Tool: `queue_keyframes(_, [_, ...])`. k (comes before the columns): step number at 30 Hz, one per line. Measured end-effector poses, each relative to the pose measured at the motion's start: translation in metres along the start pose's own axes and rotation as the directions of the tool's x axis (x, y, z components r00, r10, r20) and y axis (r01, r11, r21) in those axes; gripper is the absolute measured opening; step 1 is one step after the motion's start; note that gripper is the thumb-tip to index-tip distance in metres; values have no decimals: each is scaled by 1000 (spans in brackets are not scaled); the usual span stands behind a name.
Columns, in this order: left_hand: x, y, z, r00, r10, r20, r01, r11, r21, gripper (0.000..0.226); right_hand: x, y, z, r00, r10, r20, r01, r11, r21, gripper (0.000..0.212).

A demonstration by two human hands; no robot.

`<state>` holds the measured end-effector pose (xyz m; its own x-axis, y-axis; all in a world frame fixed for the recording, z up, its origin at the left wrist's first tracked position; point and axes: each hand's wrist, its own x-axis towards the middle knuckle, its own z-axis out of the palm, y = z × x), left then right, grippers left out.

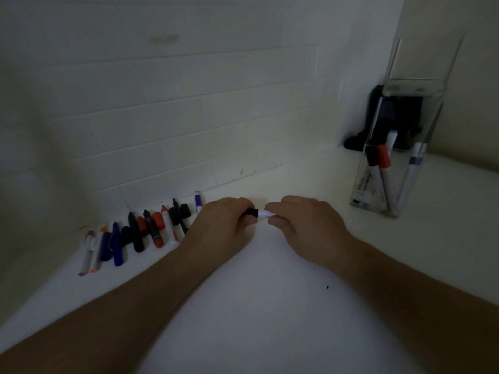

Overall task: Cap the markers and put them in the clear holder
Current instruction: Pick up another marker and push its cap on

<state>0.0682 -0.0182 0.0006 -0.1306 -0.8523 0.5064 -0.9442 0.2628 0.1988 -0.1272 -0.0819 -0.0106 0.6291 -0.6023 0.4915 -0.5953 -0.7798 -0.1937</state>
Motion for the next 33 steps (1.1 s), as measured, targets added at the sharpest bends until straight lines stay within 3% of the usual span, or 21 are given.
queue_keyframes(7, [-2,-3,3,1000,26,-9,-26,999,-40,24,1,2,-1,1000,8,22,-8,1000,-23,45])
queue_keyframes(12, [-1,2,5,999,41,-8,-42,990,-134,16,0,-3,-4,993,-46,-105,16,963,-269,38])
queue_keyframes(17, [-3,2,0,999,-1,-46,-9,972,-235,33,9,0,-32,993,-70,-94,36,947,-318,42])
queue_keyframes(20, [-7,3,2,997,71,-33,-77,968,-239,41,13,10,-58,985,-9,-173,-20,986,-168,28])
queue_keyframes(24, [-11,5,5,969,246,-26,-247,953,-175,32,15,27,-117,881,110,-460,-102,994,42,19])
queue_keyframes(26, [-12,9,6,949,314,-17,-313,940,-136,30,14,37,-147,840,165,-517,-179,984,23,13])
queue_keyframes(30, [-13,16,5,908,418,-10,-418,907,-56,23,4,61,-176,837,196,-510,-298,946,-126,12])
queue_keyframes(33, [-13,18,3,900,435,-22,-436,899,-48,20,-4,78,-167,878,278,-390,-371,909,-188,15])
